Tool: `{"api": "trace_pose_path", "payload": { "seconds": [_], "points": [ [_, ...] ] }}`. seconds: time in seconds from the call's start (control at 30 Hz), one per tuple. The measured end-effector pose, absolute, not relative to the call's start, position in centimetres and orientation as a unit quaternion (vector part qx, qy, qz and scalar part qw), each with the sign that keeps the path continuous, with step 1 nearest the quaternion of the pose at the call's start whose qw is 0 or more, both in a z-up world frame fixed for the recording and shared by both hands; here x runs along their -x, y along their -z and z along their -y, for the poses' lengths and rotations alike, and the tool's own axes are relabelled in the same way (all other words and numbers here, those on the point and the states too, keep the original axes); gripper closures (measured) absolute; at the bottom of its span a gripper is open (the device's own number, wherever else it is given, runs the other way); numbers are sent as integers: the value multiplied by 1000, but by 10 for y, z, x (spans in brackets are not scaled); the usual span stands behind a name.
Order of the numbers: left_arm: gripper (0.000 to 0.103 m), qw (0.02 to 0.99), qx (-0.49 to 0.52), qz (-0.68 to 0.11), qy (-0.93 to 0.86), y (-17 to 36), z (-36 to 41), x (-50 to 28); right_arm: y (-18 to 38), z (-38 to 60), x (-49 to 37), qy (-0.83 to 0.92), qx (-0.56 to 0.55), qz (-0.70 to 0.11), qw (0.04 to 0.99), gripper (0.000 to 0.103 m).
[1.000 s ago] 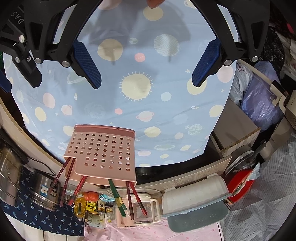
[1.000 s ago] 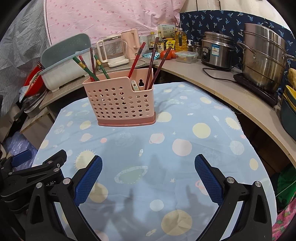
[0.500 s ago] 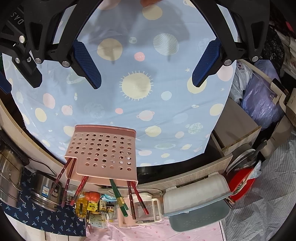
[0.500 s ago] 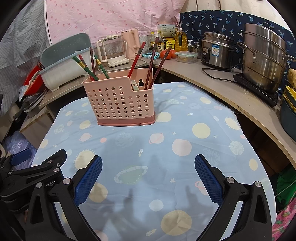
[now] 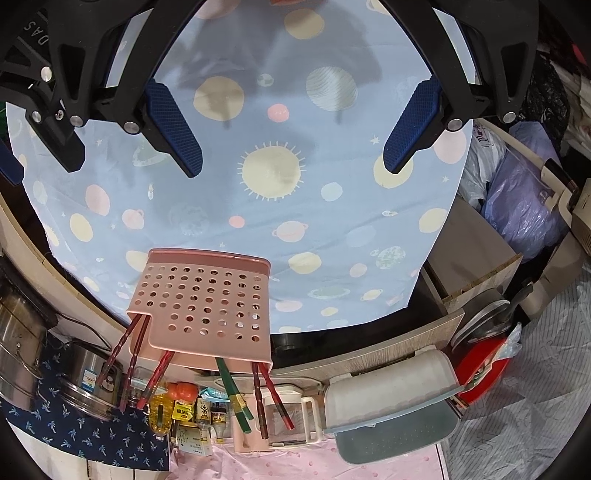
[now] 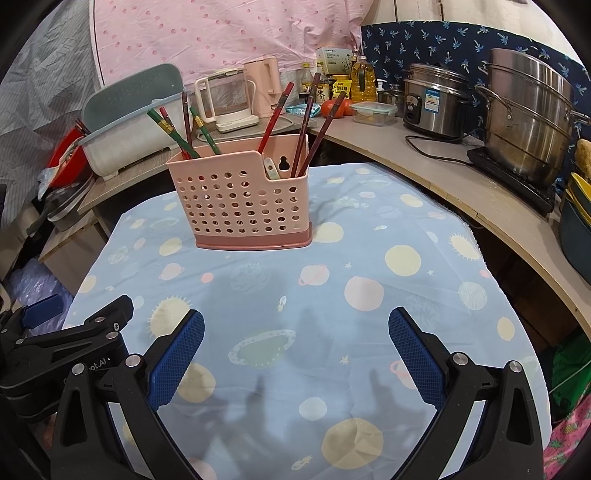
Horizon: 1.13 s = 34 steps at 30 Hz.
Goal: Organize utensils
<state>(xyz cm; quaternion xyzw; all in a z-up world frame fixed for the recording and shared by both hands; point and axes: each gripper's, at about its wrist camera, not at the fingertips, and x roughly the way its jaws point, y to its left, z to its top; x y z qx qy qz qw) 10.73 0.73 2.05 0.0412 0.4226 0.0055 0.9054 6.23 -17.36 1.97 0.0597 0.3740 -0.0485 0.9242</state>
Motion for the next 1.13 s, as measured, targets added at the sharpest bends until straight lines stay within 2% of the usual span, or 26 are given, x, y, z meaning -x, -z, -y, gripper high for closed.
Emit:
{"api": "trace_pose_path", "payload": {
  "seconds": [1.13],
  "points": [
    [10, 911, -55, -409, -14, -24, -5, -104, -20, 174, -60, 49, -60, -374, 924, 6]
  ]
}}
